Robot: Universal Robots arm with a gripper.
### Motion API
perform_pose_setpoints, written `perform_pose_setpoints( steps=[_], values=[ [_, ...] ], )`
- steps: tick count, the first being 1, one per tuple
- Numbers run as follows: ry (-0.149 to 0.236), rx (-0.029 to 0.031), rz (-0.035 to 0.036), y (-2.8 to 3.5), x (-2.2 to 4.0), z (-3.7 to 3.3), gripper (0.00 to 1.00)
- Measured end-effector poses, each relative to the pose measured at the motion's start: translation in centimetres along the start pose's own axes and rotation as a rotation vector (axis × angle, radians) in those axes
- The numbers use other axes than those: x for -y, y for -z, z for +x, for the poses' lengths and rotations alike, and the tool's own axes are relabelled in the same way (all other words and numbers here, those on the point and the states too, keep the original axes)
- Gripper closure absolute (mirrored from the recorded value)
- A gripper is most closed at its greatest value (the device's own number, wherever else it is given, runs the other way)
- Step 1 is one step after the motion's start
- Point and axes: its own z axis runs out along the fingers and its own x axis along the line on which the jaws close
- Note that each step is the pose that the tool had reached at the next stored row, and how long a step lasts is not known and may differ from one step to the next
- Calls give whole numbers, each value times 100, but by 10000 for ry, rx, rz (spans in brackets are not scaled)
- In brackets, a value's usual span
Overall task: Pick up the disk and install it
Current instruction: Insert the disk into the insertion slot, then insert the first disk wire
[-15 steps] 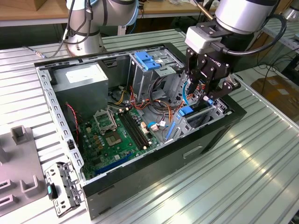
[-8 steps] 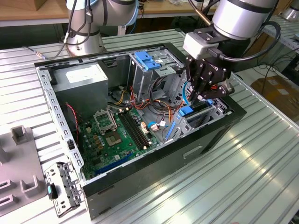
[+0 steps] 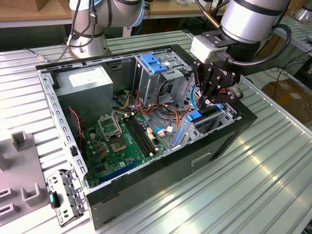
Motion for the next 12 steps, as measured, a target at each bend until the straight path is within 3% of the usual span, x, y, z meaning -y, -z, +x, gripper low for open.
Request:
perform_pose_setpoints(
  steps=[12],
  values=[
    [0,2,0,-5,8,-1,88]
  ],
)
